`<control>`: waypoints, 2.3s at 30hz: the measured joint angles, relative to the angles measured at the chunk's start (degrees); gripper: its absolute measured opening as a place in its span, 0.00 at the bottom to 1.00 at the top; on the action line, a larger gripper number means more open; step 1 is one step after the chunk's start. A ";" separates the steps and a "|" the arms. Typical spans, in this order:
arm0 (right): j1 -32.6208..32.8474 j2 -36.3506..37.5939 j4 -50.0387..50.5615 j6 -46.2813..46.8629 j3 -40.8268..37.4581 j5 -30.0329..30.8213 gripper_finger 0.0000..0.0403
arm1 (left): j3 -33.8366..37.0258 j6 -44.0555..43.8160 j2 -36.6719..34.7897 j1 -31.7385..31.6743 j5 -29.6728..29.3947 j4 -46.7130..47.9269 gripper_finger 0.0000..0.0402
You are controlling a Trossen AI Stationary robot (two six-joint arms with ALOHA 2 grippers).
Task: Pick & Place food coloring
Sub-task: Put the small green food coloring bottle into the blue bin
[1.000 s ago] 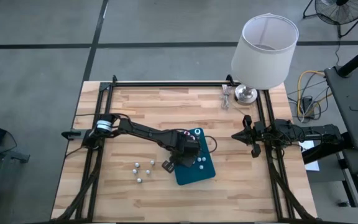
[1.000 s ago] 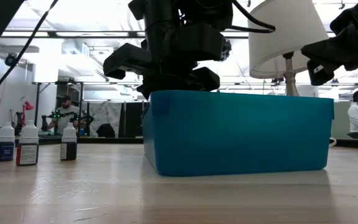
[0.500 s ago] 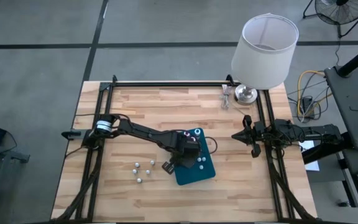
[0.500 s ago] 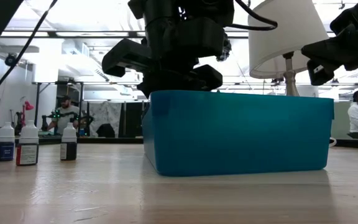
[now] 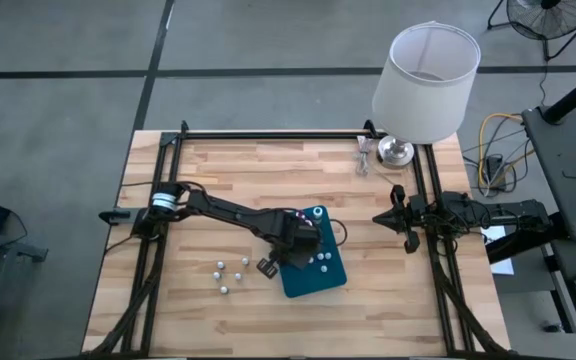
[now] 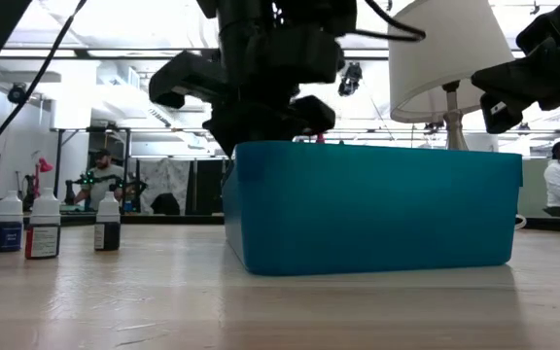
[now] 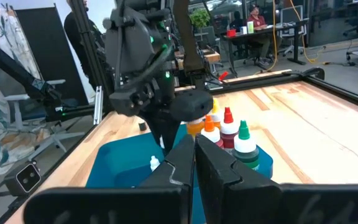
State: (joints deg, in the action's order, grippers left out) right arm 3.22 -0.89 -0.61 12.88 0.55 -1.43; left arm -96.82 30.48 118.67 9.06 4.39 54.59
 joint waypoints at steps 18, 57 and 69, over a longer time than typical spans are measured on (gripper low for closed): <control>0.02 0.00 -0.01 0.00 0.01 0.00 0.02 | -1.05 4.77 -1.81 1.16 -0.62 -1.65 0.13; 0.02 0.00 -0.01 0.00 -0.01 0.01 0.02 | 4.17 29.82 -0.46 0.96 2.26 -5.78 0.13; 0.02 0.00 0.00 0.00 0.00 0.01 0.02 | 4.17 29.66 0.55 0.88 2.42 -6.13 0.13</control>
State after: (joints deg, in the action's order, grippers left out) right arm 3.25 -0.89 -0.61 12.88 0.55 -1.42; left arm -92.64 60.14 119.22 9.94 6.81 48.47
